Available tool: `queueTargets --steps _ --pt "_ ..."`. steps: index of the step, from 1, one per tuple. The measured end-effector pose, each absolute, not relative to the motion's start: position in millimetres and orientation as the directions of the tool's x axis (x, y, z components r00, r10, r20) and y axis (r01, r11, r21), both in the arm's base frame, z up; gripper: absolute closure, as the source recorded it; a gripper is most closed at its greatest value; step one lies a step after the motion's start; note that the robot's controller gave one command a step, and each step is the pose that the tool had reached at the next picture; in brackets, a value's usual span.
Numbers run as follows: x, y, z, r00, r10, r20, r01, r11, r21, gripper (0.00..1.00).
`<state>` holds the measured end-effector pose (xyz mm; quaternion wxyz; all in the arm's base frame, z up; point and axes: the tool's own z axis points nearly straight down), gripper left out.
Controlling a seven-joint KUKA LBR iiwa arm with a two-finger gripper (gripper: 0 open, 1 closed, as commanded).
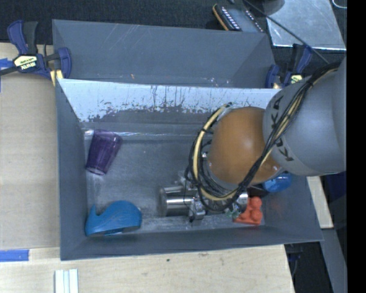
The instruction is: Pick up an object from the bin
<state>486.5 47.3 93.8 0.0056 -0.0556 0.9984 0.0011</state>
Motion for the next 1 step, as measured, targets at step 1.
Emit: queueTargets --steps 1 --pt "485.0 47.2 114.5 -0.994 -0.111 -0.006 -0.111 0.994 0.002 1.0"
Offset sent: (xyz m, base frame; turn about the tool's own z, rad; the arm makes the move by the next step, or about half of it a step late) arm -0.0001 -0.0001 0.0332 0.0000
